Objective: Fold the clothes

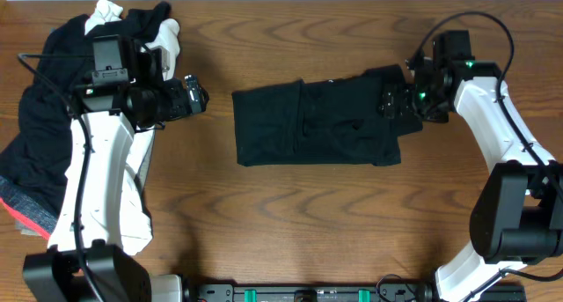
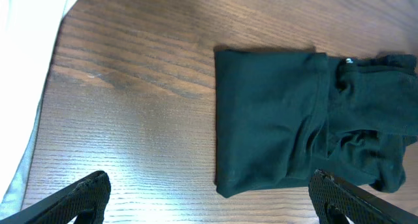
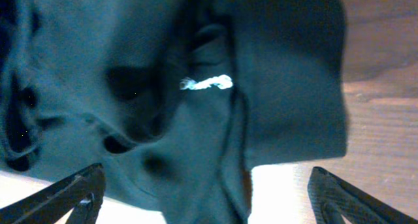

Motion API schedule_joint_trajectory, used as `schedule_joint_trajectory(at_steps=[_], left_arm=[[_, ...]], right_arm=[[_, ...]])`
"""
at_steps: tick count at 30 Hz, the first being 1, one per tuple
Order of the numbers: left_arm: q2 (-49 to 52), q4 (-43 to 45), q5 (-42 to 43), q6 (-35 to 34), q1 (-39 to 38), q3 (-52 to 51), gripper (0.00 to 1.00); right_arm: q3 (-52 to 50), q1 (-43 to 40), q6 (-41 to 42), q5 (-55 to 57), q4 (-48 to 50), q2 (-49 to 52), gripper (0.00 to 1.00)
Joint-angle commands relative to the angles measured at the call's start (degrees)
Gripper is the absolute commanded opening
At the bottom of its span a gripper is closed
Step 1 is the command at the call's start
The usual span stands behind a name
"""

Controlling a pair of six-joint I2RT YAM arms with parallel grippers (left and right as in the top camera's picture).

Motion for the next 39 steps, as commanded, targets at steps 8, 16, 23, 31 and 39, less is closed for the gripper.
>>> schedule_joint_trajectory(at_steps=[8, 16, 23, 31, 39], left_arm=[[1.46, 0.2, -0.48, 2.19, 0.09, 0.37, 0.98], [1.46, 0.66, -0.48, 2.73, 0.09, 0.37, 0.98], [1.46, 0.68, -0.48, 2.73, 0.09, 0.37, 0.98], [1.46, 0.68, -0.48, 2.73, 0.09, 0.37, 0.98], [1.46, 0.7, -0.48, 2.71, 0.09, 0.37, 0.98]], right_arm=[[-10.82, -0.5, 0.07, 4.15, 18.86, 0.31, 0.91], [-15.3, -0.48, -0.11, 4.15, 30.93, 2.67, 0.91], [-15.28, -0.42, 0.35, 1.88, 34.77, 7.37, 0.88], [-15.28, -0.46, 1.66, -1.86, 35.28, 9.75, 0.7], [-15.08, -0.63, 2.49, -1.86, 35.19, 9.64, 0.23]])
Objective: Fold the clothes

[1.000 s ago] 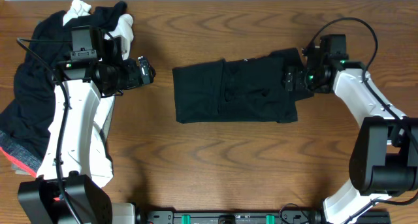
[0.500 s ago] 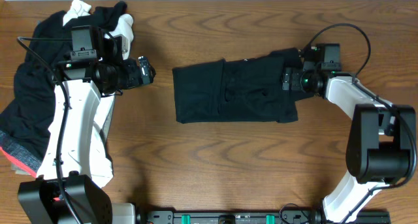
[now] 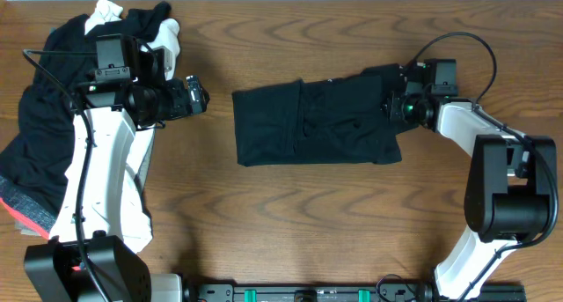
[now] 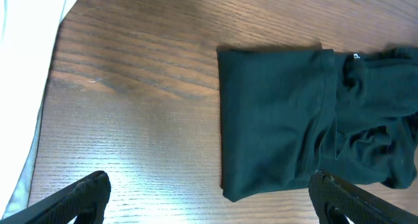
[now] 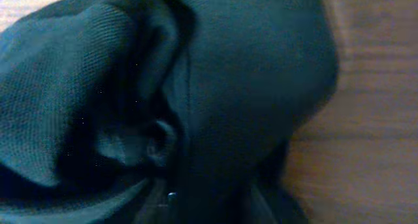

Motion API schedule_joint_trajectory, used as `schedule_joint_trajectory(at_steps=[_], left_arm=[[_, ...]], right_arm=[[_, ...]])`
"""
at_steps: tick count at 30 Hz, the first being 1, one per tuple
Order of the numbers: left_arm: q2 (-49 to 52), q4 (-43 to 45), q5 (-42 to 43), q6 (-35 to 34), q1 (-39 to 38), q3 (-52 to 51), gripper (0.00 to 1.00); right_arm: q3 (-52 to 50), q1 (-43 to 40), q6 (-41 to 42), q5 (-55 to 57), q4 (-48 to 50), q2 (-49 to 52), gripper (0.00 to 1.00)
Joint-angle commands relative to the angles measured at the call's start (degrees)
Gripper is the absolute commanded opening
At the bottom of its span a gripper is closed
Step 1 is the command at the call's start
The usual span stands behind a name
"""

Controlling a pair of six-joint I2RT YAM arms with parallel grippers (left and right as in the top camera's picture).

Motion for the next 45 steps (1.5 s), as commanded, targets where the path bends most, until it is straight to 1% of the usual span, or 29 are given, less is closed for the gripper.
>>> schedule_joint_trajectory(at_steps=[1, 6, 9, 15, 20, 24, 29, 32, 34, 39, 45], left_arm=[[0.42, 0.0, -0.33, 1.03, 0.09, 0.37, 0.98], [0.42, -0.02, -0.33, 1.01, 0.09, 0.37, 0.98], [0.42, -0.02, -0.33, 1.01, 0.09, 0.37, 0.98], [0.42, -0.02, -0.31, 0.98, 0.09, 0.37, 0.98], [0.42, -0.02, -0.31, 0.98, 0.09, 0.37, 0.98], [0.42, 0.0, -0.31, 0.98, 0.09, 0.37, 0.98], [0.42, 0.04, -0.31, 1.01, 0.09, 0.37, 0.98], [0.42, 0.0, -0.28, 0.98, 0.04, 0.37, 0.98], [0.42, 0.02, -0.28, 0.98, 0.04, 0.37, 0.98], [0.42, 0.02, -0.31, 1.01, 0.04, 0.37, 0.98], [0.42, 0.02, -0.31, 1.01, 0.04, 0.37, 0.98]], right_arm=[[-0.66, -0.31, 0.9, -0.55, -1.11, 2.19, 0.19], [-0.42, -2.05, 2.38, -1.88, -1.36, -0.09, 0.04], [-0.42, -4.07, 2.38, -2.71, -1.55, -3.13, 0.01], [-0.33, -10.05, 2.25, -2.71, -3.08, -11.28, 0.01], [-0.31, -14.73, -0.39, -4.07, -4.33, -16.17, 0.01], [-0.31, -15.02, -3.74, -10.34, -5.11, -17.59, 0.01], [-0.31, -9.31, -4.35, -11.06, -5.57, -17.66, 0.01], [-0.13, -4.39, -4.07, -10.75, -3.96, -17.66, 0.01], [0.15, -0.37, -2.47, -10.43, -2.08, -17.66, 0.01], [0.59, 9.22, 0.92, -5.22, 2.67, -17.64, 0.01], [0.59, 18.38, 1.07, 1.9, 4.59, -16.46, 0.01]])
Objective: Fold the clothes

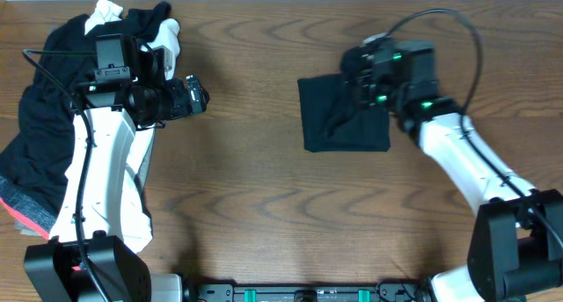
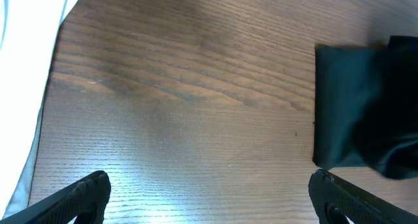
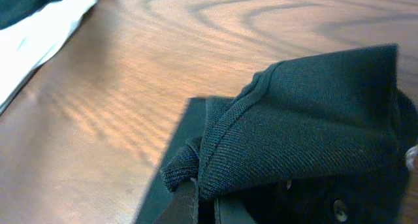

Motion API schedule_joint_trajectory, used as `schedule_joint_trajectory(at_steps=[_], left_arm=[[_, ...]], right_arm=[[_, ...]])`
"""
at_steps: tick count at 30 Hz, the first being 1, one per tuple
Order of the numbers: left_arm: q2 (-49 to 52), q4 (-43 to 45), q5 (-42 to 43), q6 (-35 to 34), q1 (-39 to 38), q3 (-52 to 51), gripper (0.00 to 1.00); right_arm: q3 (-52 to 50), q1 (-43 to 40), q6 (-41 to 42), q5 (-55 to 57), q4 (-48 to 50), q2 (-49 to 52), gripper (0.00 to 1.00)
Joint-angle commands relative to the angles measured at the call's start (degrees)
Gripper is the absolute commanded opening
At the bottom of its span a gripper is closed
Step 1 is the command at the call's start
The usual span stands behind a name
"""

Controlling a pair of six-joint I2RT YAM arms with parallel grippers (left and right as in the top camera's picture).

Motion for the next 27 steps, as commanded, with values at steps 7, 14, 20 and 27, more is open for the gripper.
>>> schedule_joint_trajectory(at_steps=[7, 14, 20, 27], left_arm=[[0.42, -0.15, -0.31, 1.01, 0.04, 0.37, 0.98], [0.42, -0.13, -0.31, 1.03, 0.04, 0.37, 0.98], [0.42, 0.07, -0.31, 1.03, 0.04, 0.37, 0.98], [0.42, 0.09, -0.31, 1.01, 0.04, 0.37, 0.98]], right_arm=[[1.01, 7.34, 0.9, 5.16, 2.73, 5.73, 0.04], [1.03, 9.97, 0.85, 1.31, 9.99, 9.86, 0.97], [5.73, 10.71, -0.72, 0.28, 5.99, 9.68, 0.99], [15.15, 9.35, -2.43, 8.87, -8.26, 9.57, 0.99]])
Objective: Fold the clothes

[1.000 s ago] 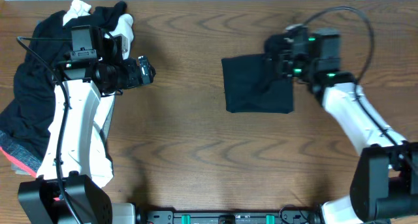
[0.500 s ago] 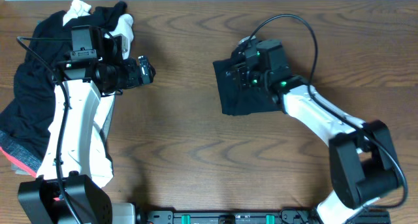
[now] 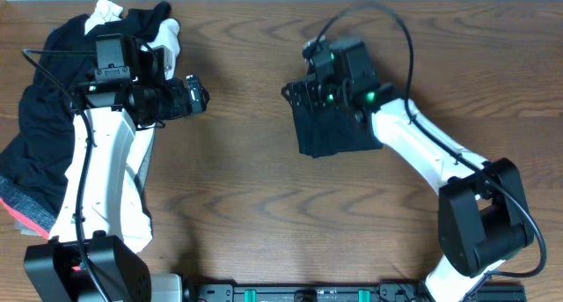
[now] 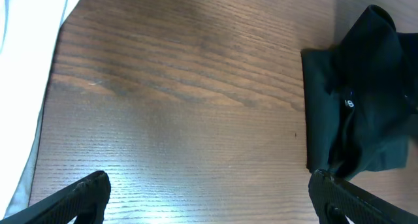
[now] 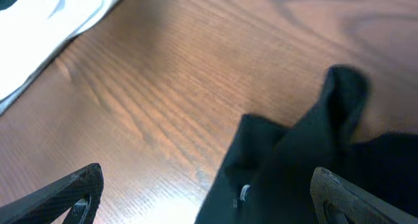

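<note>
A black garment [image 3: 339, 133] lies folded into a small square just right of the table's middle. It also shows in the left wrist view, black garment [image 4: 349, 113], and one fold stands up in the right wrist view, black garment [image 5: 307, 165]. My right gripper [image 3: 297, 92] hovers over its left edge, and the right gripper [image 5: 209, 196] is open with nothing between its fingers. Well to the left, my left gripper [image 3: 201, 98] hangs over bare wood. The left gripper [image 4: 209, 194] is open and empty.
A pile of black and white clothes [image 3: 35, 135] covers the table's left end and runs up to the back left corner. A white cloth edge [image 5: 59, 15] shows at the upper left of the right wrist view. The wooden table [image 3: 264, 223] carries everything.
My right gripper was shut on the garment's lifted edge; now it is open and the edge has been let go. The garment sits slightly further left. The left arm has not moved.
The garment first lay stretched long across the middle, with my right gripper open over its right end. Then the gripper was down on that end. Later that end was held over the left half, and the garment was half as wide. Now it lies released.
</note>
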Motion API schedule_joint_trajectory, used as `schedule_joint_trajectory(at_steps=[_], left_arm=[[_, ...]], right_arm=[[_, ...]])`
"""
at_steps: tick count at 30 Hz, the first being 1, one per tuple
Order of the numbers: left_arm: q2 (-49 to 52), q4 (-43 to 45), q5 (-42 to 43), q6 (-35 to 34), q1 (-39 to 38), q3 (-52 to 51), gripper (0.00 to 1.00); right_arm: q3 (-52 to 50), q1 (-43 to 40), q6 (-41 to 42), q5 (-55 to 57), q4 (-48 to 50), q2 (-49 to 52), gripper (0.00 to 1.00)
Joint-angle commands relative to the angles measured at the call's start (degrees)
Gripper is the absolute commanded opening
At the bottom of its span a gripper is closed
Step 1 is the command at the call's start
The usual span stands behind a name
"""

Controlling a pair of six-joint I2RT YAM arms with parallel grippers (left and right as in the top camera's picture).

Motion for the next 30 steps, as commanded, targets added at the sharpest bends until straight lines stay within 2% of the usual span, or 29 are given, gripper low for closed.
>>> schedule_joint_trajectory(at_steps=[1, 8, 15, 16, 19, 26, 30], left_arm=[[0.42, -0.11, -0.31, 1.03, 0.04, 0.37, 0.98], [0.42, -0.02, -0.31, 1.03, 0.04, 0.37, 0.98], [0.42, 1.29, -0.33, 1.03, 0.04, 0.37, 0.98], [0.42, 1.53, -0.33, 1.03, 0.04, 0.37, 0.98], [0.42, 2.1, -0.33, 1.01, 0.04, 0.37, 0.98], [0.42, 2.27, -0.79, 1.01, 0.04, 0.37, 0.98], [0.42, 2.34, -2.25, 0.98, 0.11, 0.37, 0.98]], right_arm=[[2.73, -0.96, -0.42, 7.5, -3.87, -0.22, 0.99], [2.62, -1.4, 0.28, 9.51, -15.43, 0.31, 0.99], [0.52, -1.57, 2.01, 10.45, -16.02, 0.37, 0.99], [0.11, -1.62, 2.21, 10.47, -15.72, 0.42, 0.94], [-0.22, -1.9, 3.28, 10.45, -15.5, 1.2, 0.71], [-0.22, -1.49, 4.13, 8.35, -12.9, 2.78, 0.02], [-0.2, -0.46, 3.28, 2.97, -7.91, 2.71, 0.01]])
